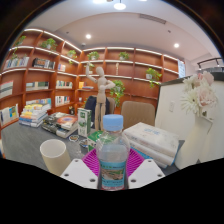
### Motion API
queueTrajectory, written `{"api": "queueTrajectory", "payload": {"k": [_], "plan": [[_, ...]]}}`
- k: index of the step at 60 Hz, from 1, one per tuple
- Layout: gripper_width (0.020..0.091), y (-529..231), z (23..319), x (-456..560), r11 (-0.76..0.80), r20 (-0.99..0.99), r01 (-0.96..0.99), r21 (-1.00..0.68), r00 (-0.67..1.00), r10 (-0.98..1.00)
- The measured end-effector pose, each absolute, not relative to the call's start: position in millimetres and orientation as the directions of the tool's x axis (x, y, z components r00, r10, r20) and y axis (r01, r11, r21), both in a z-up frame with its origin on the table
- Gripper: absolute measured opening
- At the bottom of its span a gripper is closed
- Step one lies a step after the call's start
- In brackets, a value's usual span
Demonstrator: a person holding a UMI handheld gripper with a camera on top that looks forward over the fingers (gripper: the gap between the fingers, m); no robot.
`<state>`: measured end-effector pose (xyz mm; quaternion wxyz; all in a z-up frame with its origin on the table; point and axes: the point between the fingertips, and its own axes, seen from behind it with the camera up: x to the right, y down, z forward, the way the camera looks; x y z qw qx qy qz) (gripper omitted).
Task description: Pour water
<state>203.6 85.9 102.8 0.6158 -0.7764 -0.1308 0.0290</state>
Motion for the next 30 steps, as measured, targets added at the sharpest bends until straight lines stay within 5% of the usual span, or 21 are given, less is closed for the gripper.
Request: {"api": "queueTrajectory", "payload": {"k": [23, 30], "plan": [[0.0316, 82.1, 83.2, 209.8, -0.206, 0.019, 0.062, -0.977, 0.978, 0.206], [0.0437, 82.2, 83.3, 210.2, -0.206, 0.026, 0.068, -0.976, 0.979, 0.2]]}}
